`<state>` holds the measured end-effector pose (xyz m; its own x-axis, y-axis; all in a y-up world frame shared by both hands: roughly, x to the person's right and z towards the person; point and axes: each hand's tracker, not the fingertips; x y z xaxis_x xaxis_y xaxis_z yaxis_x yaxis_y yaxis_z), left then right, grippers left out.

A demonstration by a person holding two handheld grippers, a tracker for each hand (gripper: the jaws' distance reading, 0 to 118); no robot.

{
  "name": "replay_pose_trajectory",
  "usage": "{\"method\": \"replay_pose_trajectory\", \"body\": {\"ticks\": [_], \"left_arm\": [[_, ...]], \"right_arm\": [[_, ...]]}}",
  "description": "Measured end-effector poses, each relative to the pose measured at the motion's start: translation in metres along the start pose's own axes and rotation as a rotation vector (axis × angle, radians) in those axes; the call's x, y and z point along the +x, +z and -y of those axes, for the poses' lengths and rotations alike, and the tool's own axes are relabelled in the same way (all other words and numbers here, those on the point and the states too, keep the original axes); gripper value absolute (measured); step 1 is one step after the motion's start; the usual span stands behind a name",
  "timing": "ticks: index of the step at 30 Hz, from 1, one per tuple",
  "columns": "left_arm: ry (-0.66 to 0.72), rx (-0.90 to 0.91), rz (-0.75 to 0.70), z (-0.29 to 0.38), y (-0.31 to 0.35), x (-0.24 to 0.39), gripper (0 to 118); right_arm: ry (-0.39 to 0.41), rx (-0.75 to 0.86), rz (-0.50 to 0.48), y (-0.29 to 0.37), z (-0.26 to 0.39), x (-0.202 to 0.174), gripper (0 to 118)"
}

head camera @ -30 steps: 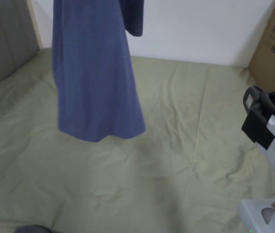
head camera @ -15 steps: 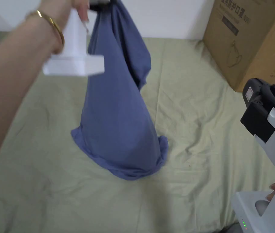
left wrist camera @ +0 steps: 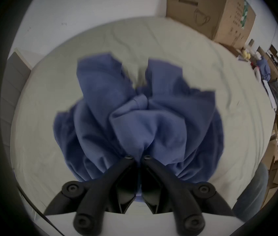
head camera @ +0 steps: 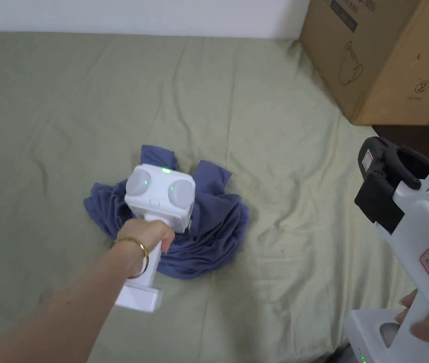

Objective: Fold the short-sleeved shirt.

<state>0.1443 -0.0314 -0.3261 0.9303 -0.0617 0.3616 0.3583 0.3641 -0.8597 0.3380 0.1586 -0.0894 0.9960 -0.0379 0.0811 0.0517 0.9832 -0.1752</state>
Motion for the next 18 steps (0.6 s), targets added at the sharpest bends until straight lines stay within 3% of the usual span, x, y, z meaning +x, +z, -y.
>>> {"method": "replay_pose_trajectory", "body": {"ticks": [3, 5, 7, 9, 10, 13, 18], "left_arm": [[0.027, 0.05, -0.018, 0.01, -0.004, -0.004, 22], [0.026, 0.074, 0.014, 0.005, 0.006, -0.011, 34], [0.051, 0.108, 0.078, -0.006, 0.022, -0.024, 74], [0.161, 0.257, 0.12, -0.013, 0.051, -0.044, 111], [0.203, 0.336, 0.114, -0.017, 0.062, -0.05, 116], [0.233, 0.582, 0.081, -0.017, 0.115, -0.075, 116], [0.251, 0.912, -0.13, 0.025, 0.197, -0.097, 117]], "right_arm": [[-0.007, -0.01, -0.005, -0.004, 0.003, -0.001, 0], [-0.001, -0.015, -0.012, -0.006, 0.004, -0.003, 0], [0.007, -0.02, -0.019, -0.008, 0.004, -0.005, 0], [0.013, -0.017, -0.026, -0.009, 0.004, -0.009, 0], [0.015, -0.015, -0.029, -0.01, 0.004, -0.011, 0], [0.029, -0.007, -0.041, -0.014, 0.002, -0.017, 0], [0.064, 0.016, -0.055, -0.022, 0.003, -0.033, 0]]}}
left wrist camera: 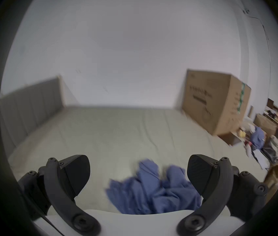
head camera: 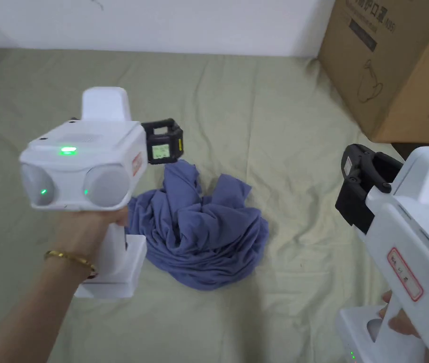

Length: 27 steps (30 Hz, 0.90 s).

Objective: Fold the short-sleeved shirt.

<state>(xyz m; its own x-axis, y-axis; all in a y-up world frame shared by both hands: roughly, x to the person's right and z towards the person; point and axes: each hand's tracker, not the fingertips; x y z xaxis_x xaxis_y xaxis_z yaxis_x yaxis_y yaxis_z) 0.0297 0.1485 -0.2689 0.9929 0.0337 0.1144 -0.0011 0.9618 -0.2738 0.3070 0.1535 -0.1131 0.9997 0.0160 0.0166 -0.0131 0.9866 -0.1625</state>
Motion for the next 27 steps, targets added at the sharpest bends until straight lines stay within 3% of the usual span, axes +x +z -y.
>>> {"method": "replay_pose_trajectory", "body": {"ticks": [5, 8, 11, 12, 15, 17, 18, 27], "left_arm": [[-0.011, 0.142, -0.112, 0.009, 0.055, -0.024, 118], [-0.083, 0.163, -0.147, 0.026, 0.072, -0.03, 111], [-0.119, 0.17, -0.152, 0.045, 0.082, -0.029, 76], [-0.119, 0.159, -0.149, 0.05, 0.084, -0.031, 54], [-0.086, 0.116, -0.133, 0.059, 0.085, -0.033, 37], [-0.069, 0.098, -0.124, 0.064, 0.087, -0.035, 7], [-0.065, 0.094, -0.126, 0.066, 0.088, -0.035, 0], [-0.049, 0.041, -0.112, 0.081, 0.1, -0.036, 0]], "right_arm": [[-0.003, 0.015, -0.013, -0.008, 0.006, -0.015, 0], [0.006, 0.019, -0.017, -0.011, 0.01, -0.023, 0], [0.014, 0.02, -0.024, -0.01, 0.012, -0.029, 0], [0.014, 0.017, -0.023, -0.009, 0.013, -0.03, 0], [0.012, 0.014, -0.021, -0.005, 0.015, -0.033, 0], [0.007, 0.009, -0.021, -0.002, 0.017, -0.034, 0], [0.007, 0.008, -0.02, -0.001, 0.018, -0.035, 0], [0.012, -0.016, -0.008, 0.004, 0.026, -0.037, 0]]}}
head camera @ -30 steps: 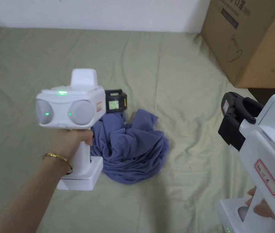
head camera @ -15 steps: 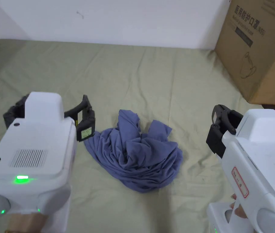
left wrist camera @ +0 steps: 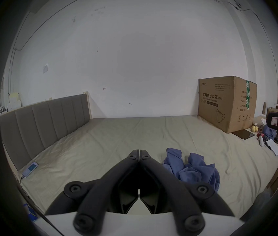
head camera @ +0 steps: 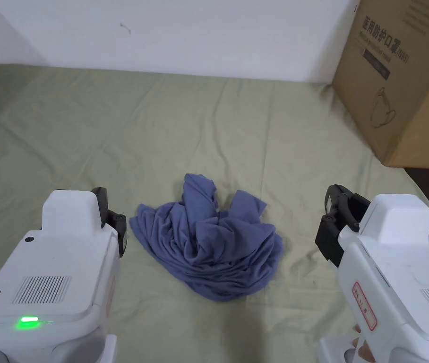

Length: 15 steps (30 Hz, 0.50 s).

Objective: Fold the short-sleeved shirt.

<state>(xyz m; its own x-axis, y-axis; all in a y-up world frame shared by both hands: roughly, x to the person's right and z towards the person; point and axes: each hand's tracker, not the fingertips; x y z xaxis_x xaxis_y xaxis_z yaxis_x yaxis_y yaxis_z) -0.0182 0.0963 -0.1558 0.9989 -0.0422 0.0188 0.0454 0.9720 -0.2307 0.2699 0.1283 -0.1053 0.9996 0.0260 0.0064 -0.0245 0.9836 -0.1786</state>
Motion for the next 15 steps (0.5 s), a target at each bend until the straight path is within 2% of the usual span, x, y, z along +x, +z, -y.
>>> {"method": "replay_pose_trajectory", "body": {"ticks": [6, 10, 11, 13, 14, 15], "left_arm": [[0.004, -0.017, -0.004, -0.002, -0.003, -0.003, 0], [0.025, -0.146, 0.032, -0.013, -0.04, -0.008, 0], [0.039, -0.189, 0.045, -0.017, -0.054, -0.01, 5], [0.059, -0.331, 0.076, -0.023, -0.09, -0.012, 33], [0.059, -0.405, 0.102, -0.025, -0.112, -0.014, 54], [0.068, -0.445, 0.117, -0.024, -0.13, -0.015, 81]], "right_arm": [[0.011, -0.004, -0.007, -0.001, 0.001, -0.001, 0], [0.008, -0.013, -0.016, -0.005, 0.001, -0.001, 0], [0.012, -0.016, -0.018, -0.006, 0.001, 0.0, 0], [0.019, -0.019, -0.021, -0.009, 0.001, 0.0, 0], [0.02, -0.023, -0.023, -0.011, 0.001, 0.001, 0], [0.019, -0.027, -0.026, -0.012, 0.0, 0.002, 0]]}}
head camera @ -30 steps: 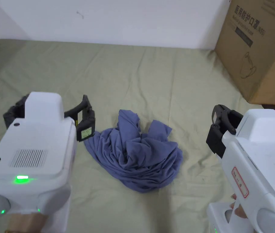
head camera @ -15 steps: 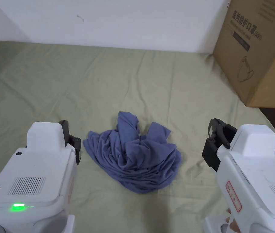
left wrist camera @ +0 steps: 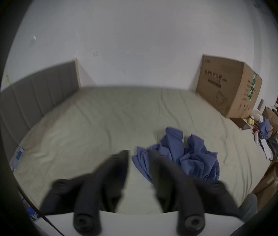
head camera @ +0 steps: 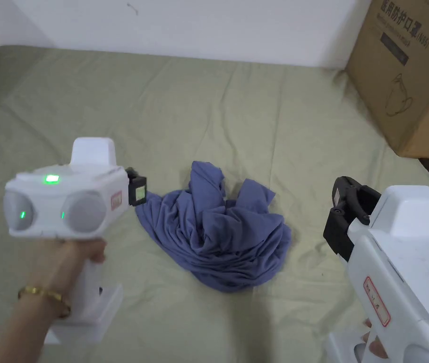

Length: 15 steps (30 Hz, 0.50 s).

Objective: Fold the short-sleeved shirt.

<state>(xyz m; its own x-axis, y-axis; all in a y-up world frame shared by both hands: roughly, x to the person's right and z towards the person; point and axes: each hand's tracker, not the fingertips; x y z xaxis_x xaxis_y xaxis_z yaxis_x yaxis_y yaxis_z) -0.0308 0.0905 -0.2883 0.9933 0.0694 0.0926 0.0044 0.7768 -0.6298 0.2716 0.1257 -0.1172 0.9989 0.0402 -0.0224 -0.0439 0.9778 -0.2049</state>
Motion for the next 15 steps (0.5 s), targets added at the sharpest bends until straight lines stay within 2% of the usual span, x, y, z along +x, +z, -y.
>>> {"method": "replay_pose_trajectory", "body": {"ticks": [3, 4, 5, 9, 12, 15], "left_arm": [[-0.011, -0.105, -0.023, -0.018, -0.047, 0.002, 98], [-0.012, -0.152, -0.008, -0.024, -0.067, 0.002, 109], [-0.001, -0.206, -0.01, -0.03, -0.088, 0.002, 116], [0.029, -0.349, 0.001, -0.035, -0.135, 0.005, 118], [0.161, -0.497, -0.059, -0.026, -0.184, 0.002, 118], [0.193, -0.545, -0.096, -0.015, -0.209, 0.002, 116]], "right_arm": [[-0.005, -0.011, -0.002, -0.005, 0.001, 0.002, 0], [-0.008, -0.016, 0.0, -0.008, 0.001, 0.003, 0], [-0.011, -0.022, 0.002, -0.011, 0.002, 0.004, 0], [-0.005, -0.058, 0.019, -0.021, 0.007, 0.009, 0], [-0.002, -0.09, 0.036, -0.03, 0.014, 0.014, 0], [-0.013, -0.125, 0.051, -0.04, 0.021, 0.022, 0]]}}
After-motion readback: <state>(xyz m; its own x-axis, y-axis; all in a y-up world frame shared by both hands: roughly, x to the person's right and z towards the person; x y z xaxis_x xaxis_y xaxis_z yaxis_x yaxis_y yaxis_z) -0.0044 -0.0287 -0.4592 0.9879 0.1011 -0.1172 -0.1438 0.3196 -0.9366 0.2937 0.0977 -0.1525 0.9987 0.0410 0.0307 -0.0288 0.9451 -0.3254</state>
